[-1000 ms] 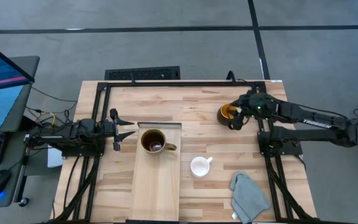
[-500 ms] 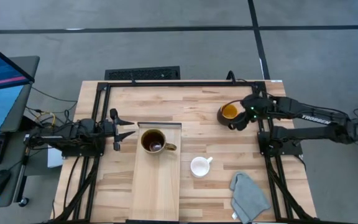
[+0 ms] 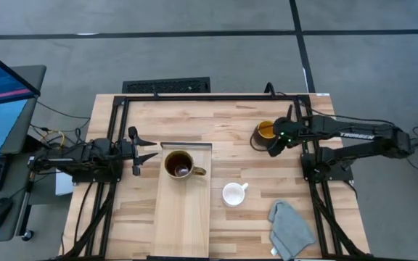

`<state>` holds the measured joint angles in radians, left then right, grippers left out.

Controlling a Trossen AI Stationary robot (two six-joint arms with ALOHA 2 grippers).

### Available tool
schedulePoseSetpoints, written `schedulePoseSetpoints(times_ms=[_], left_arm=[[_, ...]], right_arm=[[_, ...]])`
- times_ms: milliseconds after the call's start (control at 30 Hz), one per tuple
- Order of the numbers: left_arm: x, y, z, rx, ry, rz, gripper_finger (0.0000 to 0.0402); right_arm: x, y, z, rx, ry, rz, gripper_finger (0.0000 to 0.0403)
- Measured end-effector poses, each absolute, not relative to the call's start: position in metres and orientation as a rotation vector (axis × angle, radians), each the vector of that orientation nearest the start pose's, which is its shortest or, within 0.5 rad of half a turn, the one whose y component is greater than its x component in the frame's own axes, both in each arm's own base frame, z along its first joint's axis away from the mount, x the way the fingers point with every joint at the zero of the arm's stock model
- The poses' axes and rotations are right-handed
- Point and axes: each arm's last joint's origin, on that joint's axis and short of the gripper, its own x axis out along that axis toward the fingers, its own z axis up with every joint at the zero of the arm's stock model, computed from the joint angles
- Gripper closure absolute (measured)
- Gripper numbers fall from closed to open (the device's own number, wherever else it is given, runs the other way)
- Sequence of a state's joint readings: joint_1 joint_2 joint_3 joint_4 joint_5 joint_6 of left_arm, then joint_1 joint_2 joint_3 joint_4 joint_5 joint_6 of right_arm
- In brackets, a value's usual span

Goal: Stack small to large cups/mugs on shelf
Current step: Put the black mug on the shelf

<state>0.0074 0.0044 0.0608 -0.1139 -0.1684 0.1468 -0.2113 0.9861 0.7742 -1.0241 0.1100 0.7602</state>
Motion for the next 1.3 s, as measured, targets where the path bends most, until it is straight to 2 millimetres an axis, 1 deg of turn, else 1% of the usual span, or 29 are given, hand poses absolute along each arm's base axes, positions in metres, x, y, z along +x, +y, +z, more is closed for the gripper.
schedulePoseSetpoints(times_ms=[167,400,533,667,867,1100,1133,1300], left_arm=[[0.093,0.006,0.173,0.115,0.067,0.172,0.0232],[0.093,0.006,0.173,0.115,0.067,0.172,0.0232],[0.093,0.006,0.173,0.114,0.067,0.173,0.0232],[0.093,0.006,0.173,0.114,0.068,0.172,0.0232],[0.093,0.006,0.173,0.113,0.068,0.172,0.0232],[0.093,0.006,0.173,0.113,0.068,0.172,0.0232],[0.093,0.006,0.173,0.113,0.068,0.172,0.0232],[0.093,0.006,0.173,0.113,0.068,0.172,0.0232]], right_arm=[[0.166,-0.037,0.228,0.706,1.138,-0.780,0.0215],[0.179,-0.041,0.212,0.672,1.208,-0.831,0.0218],[0.186,-0.042,0.206,0.668,1.218,-0.832,0.0218],[0.193,-0.044,0.201,0.625,1.221,-0.805,0.0224],[0.196,-0.045,0.198,0.590,1.225,-0.804,0.0255],[0.196,-0.049,0.198,0.593,1.225,-0.813,0.0316],[0.195,-0.049,0.198,0.588,1.227,-0.810,0.0321],[0.195,-0.049,0.198,0.572,1.235,-0.797,0.0321]])
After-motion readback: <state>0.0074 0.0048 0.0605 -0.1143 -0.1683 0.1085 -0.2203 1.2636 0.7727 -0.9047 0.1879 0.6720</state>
